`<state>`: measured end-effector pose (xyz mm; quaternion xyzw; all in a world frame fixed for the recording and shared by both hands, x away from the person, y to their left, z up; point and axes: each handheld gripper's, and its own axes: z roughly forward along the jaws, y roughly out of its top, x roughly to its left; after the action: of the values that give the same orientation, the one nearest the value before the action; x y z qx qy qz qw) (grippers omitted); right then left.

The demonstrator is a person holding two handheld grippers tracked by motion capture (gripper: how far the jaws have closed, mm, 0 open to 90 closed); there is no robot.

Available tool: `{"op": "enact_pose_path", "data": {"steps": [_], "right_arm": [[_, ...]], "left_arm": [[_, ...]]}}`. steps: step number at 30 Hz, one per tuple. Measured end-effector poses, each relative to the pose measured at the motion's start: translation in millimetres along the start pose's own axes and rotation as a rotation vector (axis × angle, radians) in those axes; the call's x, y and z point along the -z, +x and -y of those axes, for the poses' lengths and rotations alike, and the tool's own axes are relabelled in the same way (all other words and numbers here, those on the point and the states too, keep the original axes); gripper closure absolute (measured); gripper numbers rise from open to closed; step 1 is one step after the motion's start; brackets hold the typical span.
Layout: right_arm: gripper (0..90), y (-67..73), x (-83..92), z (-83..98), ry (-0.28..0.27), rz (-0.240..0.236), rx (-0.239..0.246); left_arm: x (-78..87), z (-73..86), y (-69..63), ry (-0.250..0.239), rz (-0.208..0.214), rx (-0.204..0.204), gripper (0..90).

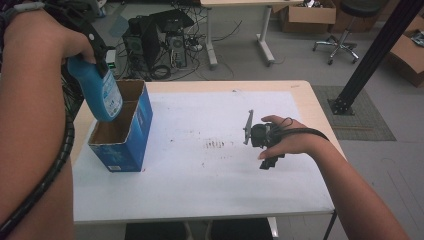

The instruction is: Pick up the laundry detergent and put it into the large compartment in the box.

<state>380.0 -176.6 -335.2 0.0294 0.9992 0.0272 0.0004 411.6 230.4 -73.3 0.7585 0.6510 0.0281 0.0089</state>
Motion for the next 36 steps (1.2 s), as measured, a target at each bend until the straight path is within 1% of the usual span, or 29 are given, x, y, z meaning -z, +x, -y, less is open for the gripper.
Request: {"op": "enact_pose_path", "data": {"steps": [3, 6, 13, 16, 17, 21, 22, 23, 26, 28, 29, 31, 32, 33, 34, 35, 36], "right_arm": [[15.9, -0.1, 0.4, 0.4, 0.001, -0.001, 0.001], [15.9, 0.2, 0.9, 0.9, 0.001, 0.001, 0.0], [15.9, 1.1, 1.2, 1.4, 0.002, 0.001, 0.001], [15.9, 1.7, 1.5, 1.4, -0.001, 0.001, 0.001], [15.9, 1.9, 1.6, 1.5, -0.002, 0.002, 0.001], [15.9, 2.4, 1.2, 1.9, 0.006, 0.002, 0.001], [15.9, 2.7, 1.1, 1.9, 0.01, 0.005, 0.001], [15.9, 2.8, 0.8, 1.9, 0.01, 0.004, 0.002], [15.9, 2.9, 1.1, 1.6, 0.008, 0.002, 0.005], [15.9, 3.0, 1.5, 1.3, 0.006, 0.002, 0.006], [15.9, 3.2, 1.5, 1.1, 0.006, 0.002, 0.004], [15.9, 3.3, 1.0, 0.8, 0.008, 0.001, 0.003], [15.9, 3.2, 0.8, 0.6, 0.008, 0.001, 0.004], [15.9, 3.3, 0.5, 0.6, 0.007, -0.001, 0.003], [15.9, 3.2, 0.5, 0.4, 0.008, 0.0, 0.005], [15.9, 3.2, 0.5, 0.3, 0.008, 0.0, 0.005], [15.9, 3.1, 0.4, 0.2, 0.008, -0.001, 0.006]], "left_arm": [[-5.6, -0.1, 1.8, 0.004, 0.001, 0.004, 38.4], [-9.9, -0.4, 3.4, -0.003, 0.003, 0.003, 38.4], [-24.3, -3.1, 6.0, 0.014, 0.002, 0.0, 38.4], [-33.4, -4.5, 6.3, 0.023, 0.007, 0.004, 38.4], [-37.0, -5.1, 6.9, 0.028, 0.007, -0.001, 38.4], [-52.3, -6.5, 9.3, 0.042, 0.017, 0.002, 38.4], [-56.1, -6.7, 9.6, 0.041, 0.017, 0.004, 38.4], [-59.5, -7.2, 10.6, 0.049, 0.014, -0.001, 38.4], [-69.6, -8.3, 12.2, 0.06, 0.011, 0.003, 38.4], [-76.4, -8.9, 12.6, 0.061, 0.008, 0.001, 38.4], [-79.6, -9.2, 12.3, 0.066, 0.011, 0.005, 38.4], [-86.2, -9.9, 12.9, 0.07, 0.013, -0.002, 38.4], [-89.6, -9.9, 12.5, 0.069, 0.019, 0.004, 38.4], [-92.6, -10.2, 12.8, 0.073, 0.021, -0.002, 38.4], [-95.5, -10.4, 12.5, 0.072, 0.023, -0.002, 38.4], [-98.2, -10.7, 12.5, 0.065, 0.019, -0.011, 38.4], [-101.1, -10.9, 12.1, 0.066, 0.017, -0.009, 38.4]]}}
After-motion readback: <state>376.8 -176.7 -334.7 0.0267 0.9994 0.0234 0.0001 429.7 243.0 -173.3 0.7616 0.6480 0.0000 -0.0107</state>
